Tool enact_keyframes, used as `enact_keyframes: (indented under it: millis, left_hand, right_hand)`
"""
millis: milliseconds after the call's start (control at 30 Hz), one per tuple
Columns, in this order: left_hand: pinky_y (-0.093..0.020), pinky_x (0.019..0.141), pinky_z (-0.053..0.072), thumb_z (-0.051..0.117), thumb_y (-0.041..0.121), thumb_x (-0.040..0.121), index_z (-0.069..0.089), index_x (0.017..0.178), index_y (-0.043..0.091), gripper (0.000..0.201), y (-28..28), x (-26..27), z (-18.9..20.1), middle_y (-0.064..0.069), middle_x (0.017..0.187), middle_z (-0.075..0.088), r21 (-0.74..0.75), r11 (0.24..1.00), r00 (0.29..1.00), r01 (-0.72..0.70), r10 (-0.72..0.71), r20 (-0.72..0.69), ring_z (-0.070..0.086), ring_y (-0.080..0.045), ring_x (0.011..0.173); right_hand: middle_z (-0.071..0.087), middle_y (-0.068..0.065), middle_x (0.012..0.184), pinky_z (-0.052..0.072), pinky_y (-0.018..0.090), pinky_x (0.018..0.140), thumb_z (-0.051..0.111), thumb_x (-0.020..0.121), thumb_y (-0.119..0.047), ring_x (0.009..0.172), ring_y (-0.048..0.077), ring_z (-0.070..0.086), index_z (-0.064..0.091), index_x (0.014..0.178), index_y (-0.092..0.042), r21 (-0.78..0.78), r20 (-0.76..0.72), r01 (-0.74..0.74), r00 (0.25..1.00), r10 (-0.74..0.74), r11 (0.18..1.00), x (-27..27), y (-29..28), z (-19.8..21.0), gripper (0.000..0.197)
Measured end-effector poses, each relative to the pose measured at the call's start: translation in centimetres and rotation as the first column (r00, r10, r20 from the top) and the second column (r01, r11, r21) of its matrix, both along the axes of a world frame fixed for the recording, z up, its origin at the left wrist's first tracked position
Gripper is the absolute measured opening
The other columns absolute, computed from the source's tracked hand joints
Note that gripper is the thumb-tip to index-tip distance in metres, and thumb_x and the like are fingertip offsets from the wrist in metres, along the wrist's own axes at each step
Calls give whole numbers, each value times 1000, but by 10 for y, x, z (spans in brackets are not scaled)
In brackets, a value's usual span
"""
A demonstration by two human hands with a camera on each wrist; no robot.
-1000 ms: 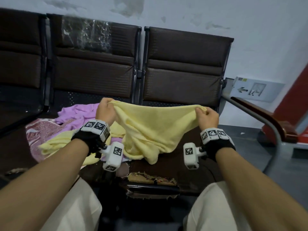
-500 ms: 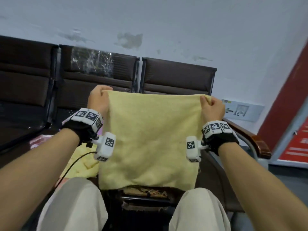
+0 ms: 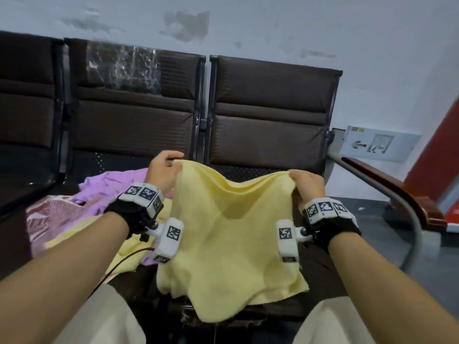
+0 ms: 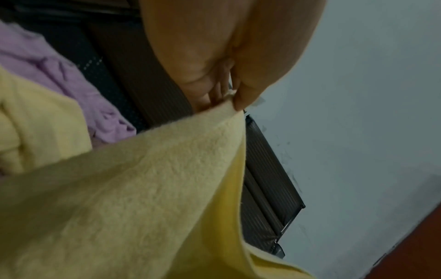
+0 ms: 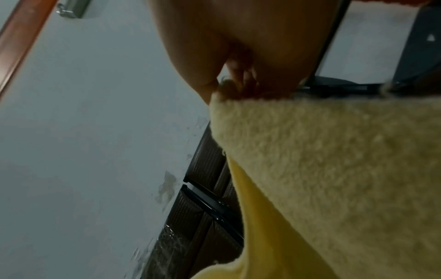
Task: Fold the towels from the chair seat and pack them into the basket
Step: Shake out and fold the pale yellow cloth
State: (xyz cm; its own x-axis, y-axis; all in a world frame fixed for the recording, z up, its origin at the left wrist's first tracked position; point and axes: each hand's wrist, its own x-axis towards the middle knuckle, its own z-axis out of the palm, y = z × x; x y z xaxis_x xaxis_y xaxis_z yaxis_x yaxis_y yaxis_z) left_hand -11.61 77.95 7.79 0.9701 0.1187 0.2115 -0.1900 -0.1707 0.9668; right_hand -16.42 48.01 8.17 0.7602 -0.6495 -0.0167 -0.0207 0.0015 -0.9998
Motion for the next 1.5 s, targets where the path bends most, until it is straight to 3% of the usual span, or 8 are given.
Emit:
enact_keyframes:
  millis: [200,333,500,633,767,933,1100,1500]
  left_hand:
    - [-26,54,40,51,4,85,67,90,20,23,-22,27,-41,-8,75,59,-63,996,983,71,-81,-166,51,-20,64]
    - [-46,95,47,52,6,87,65,109,3,25,-14,52,-68,-22,120,62,-87,994,952,-61,32,-304,58,-35,113]
    - [-45,104,43,51,4,90,56,121,-1,32,-8,71,-81,-23,130,55,-182,977,915,-110,28,-401,56,-34,115]
    - [-38,85,49,51,7,91,59,97,10,11,-21,70,-80,-11,94,61,-360,931,889,-59,-116,-444,54,-27,97]
    - [-42,92,50,54,6,86,69,105,13,25,-28,63,-79,-14,105,63,-398,917,876,-11,-183,-447,58,-28,99]
    - [-31,71,53,57,4,87,71,94,13,18,-36,52,-76,-11,92,67,-377,923,888,72,-232,-398,61,-21,83]
    - [-26,66,55,55,4,89,70,98,10,19,-36,41,-78,-7,86,69,-296,936,870,192,-302,-391,63,-16,70]
    - [-26,73,56,55,4,91,66,110,8,22,-46,11,-71,-12,97,68,-252,821,751,512,-570,-332,64,-20,86]
  right_hand:
    - [60,9,67,50,27,49,65,82,-4,62,21,58,69,84,-3,264,-81,-111,987,136,958,16,-5,-47,4]
    - [54,10,68,44,32,58,62,83,-2,62,21,51,70,100,0,329,-116,-45,989,87,943,28,-21,-69,18]
    - [55,12,72,48,35,61,58,84,-4,64,25,54,71,98,-4,396,-193,24,980,58,918,40,-26,-84,20]
    - [54,8,67,51,30,56,49,88,-7,60,19,51,70,96,-2,471,-125,-118,972,198,874,50,-12,-87,23]
    - [70,13,79,57,29,61,41,91,-7,67,18,66,65,102,3,438,-7,-427,878,479,791,53,9,-82,28]
    - [74,14,89,59,29,77,55,89,0,80,18,71,70,91,-6,-167,-261,-690,720,643,704,43,31,-82,17]
    - [49,-8,83,38,20,70,66,85,-24,76,6,49,73,88,-19,-796,-446,-582,750,489,167,30,49,-73,10]
    - [70,-12,74,42,7,64,77,74,-33,71,-4,61,75,76,-26,-683,-196,-506,821,537,526,28,79,-71,8]
